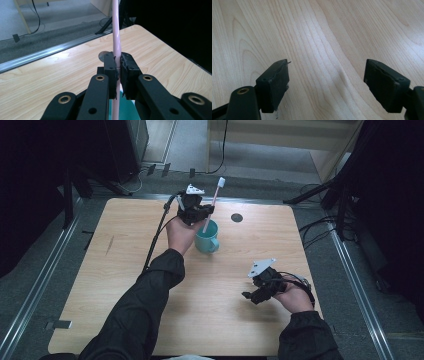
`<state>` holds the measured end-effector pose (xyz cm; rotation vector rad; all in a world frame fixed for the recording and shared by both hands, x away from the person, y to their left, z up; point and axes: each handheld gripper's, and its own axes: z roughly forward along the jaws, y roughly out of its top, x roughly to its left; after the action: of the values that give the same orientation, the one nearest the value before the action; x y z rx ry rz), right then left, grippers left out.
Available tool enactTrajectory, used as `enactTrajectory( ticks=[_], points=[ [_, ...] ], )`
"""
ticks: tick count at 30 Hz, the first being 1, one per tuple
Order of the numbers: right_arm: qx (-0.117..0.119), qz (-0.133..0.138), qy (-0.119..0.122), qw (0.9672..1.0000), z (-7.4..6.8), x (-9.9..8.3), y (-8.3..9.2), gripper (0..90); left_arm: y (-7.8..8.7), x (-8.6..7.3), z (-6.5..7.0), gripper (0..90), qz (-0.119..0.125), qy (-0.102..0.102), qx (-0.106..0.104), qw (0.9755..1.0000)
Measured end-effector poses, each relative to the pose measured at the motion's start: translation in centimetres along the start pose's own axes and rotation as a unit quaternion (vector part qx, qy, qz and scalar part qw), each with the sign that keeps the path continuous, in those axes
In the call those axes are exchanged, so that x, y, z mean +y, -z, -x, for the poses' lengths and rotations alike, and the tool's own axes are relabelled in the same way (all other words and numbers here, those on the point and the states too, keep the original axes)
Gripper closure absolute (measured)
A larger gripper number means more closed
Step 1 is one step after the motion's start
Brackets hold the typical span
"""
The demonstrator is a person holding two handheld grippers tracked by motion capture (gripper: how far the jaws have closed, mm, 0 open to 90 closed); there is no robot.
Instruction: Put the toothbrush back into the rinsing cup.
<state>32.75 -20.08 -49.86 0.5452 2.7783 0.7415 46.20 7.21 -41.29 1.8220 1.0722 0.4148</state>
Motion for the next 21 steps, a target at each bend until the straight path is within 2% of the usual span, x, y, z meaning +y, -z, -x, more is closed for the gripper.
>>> enactTrajectory(
  ticks=[1, 3, 7, 12, 16, 21],
  points=[
    [0.0, 0.0, 0.001, 1.0, 0.0, 0.0, 0.0, 20.3, -0.2, -0.2, -0.2, 83.8, -0.001, 0.01, -0.006, 0.9999],
    [0.001, 0.0, 0.001, 1.0, 0.0, 0.0, 0.0, 20.3, -0.2, -0.4, -0.2, 83.9, 0.001, 0.012, -0.005, 0.9999],
    [0.002, -0.001, 0.001, 1.0, 0.0, 0.0, -0.1, 20.3, -0.6, -0.9, -0.4, 83.8, -0.009, 0.005, 0.006, 0.9999],
    [0.002, -0.002, 0.002, 1.0, 0.0, 0.0, -0.1, 20.3, -0.8, -1.3, -0.3, 83.8, -0.013, 0.002, 0.007, 0.9999],
    [0.003, -0.002, 0.003, 1.0, 0.0, 0.0, -0.1, 20.3, -1.0, -2.0, -0.4, 83.8, -0.019, 0.01, 0.007, 0.9997],
    [0.003, -0.003, 0.005, 1.0, 0.0, 0.0, -0.1, 20.3, -1.2, -2.7, -0.4, 83.8, -0.029, 0.009, 0.009, 0.9995]
  ],
)
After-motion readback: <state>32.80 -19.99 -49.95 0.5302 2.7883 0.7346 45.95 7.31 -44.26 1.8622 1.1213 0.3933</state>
